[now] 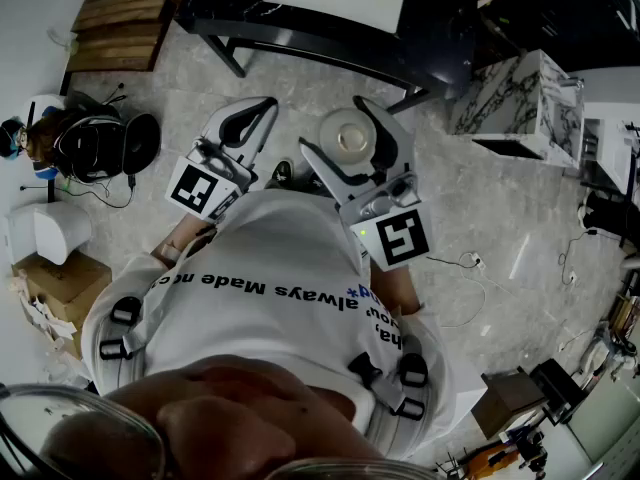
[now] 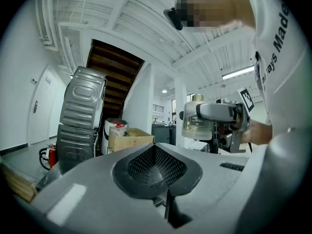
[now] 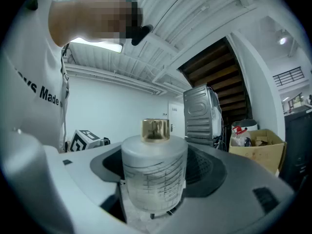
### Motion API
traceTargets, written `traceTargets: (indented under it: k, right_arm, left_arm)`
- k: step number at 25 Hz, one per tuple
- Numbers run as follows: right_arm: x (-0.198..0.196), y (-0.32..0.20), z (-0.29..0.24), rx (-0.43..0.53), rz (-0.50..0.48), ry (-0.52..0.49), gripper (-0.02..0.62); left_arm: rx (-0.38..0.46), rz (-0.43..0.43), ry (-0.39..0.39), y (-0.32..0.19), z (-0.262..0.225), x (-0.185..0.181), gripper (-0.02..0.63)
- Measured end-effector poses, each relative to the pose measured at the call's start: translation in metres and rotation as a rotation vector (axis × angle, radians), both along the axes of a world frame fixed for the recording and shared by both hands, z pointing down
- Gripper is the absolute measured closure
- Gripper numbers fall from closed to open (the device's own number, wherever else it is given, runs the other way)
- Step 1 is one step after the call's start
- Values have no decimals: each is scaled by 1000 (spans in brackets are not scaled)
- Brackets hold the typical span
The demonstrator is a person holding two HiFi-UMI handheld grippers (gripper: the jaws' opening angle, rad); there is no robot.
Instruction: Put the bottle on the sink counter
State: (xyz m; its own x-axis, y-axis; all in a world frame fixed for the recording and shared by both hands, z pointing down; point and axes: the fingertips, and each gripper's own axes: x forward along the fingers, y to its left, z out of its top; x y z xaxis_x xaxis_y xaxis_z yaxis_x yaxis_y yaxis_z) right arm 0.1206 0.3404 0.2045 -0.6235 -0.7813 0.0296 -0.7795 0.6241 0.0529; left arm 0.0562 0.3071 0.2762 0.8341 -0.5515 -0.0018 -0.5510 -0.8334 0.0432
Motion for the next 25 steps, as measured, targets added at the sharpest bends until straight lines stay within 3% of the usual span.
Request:
traceTargets:
  k: [12, 25]
  right_arm:
    - [-14, 20, 2, -17, -2, 8, 262]
    - [-40, -1, 1, -9, 7, 15, 262]
  left_arm:
    - [19, 23, 11, 21, -21, -8, 604]
    - [22, 37, 18, 1, -24, -35, 604]
